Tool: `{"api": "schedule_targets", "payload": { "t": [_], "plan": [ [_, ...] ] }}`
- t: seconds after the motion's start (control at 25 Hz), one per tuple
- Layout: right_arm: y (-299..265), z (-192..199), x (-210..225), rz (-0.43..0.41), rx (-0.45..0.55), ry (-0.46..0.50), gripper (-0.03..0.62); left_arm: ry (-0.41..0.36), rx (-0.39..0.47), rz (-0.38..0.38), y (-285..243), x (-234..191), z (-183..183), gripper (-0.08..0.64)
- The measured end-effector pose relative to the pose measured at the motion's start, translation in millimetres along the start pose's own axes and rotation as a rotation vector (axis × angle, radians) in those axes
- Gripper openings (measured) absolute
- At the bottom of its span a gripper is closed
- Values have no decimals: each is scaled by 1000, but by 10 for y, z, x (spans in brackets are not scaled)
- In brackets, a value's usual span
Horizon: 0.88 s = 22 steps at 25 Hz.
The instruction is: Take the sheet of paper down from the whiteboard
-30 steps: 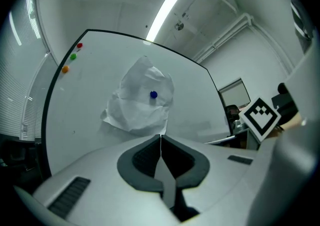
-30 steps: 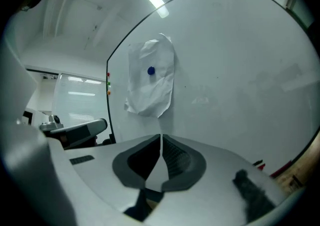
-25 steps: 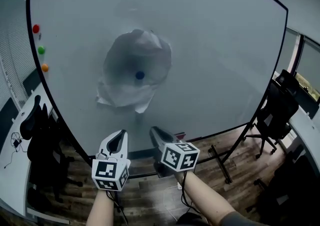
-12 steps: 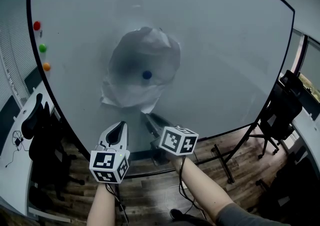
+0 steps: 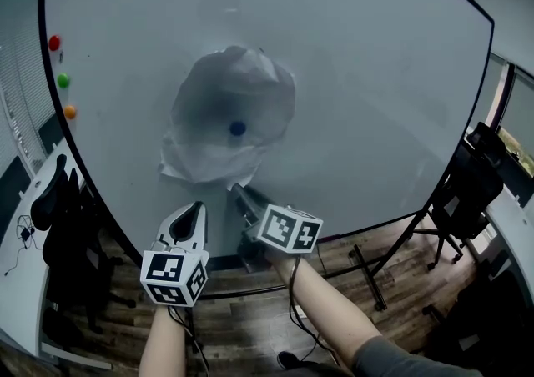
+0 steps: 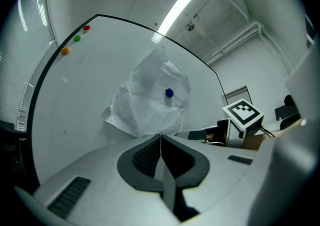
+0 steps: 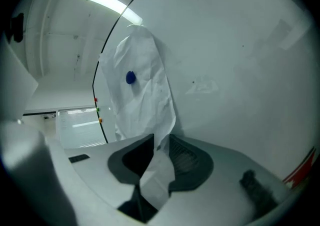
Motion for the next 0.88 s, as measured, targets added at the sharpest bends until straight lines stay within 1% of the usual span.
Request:
{"api": "schedule_targets", "payload": {
  "t": [0.12, 0.2, 0.28, 0.4, 0.64, 0.76, 0.88],
  "plan": [
    [-50, 8, -17, 11, -16, 28, 95, 31, 16, 4, -27, -8, -33, 17],
    [-69, 5, 0, 34, -23, 54, 69, 42, 18, 6, -52, 1, -46, 17],
    [-75, 1, 18, 54, -28, 80, 47, 42, 18, 6, -73, 8, -59, 17],
    [-66, -1, 47, 75, -31, 112, 34, 35, 13, 0, -101, -3, -78, 17],
    [-8, -30, 163, 73, -29, 104, 26, 16, 9, 1, -193, 6, -134, 17],
    [21, -42, 202, 65, -29, 100, 26, -18, 11, 14, -289, 66, -213, 17],
    [45, -51, 207, 46, -34, 95, 26, -107, 22, 22, -411, 152, -374, 18]
  ]
}}
Point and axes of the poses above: the fingertips, and each gripper's own axes: y backward along the fingers, x to its right, z out of its underside, the point moved 6 cm from there along y, backward along the fingers, and after that the axes turned 12 degrees about z, right-handed, at the moved point
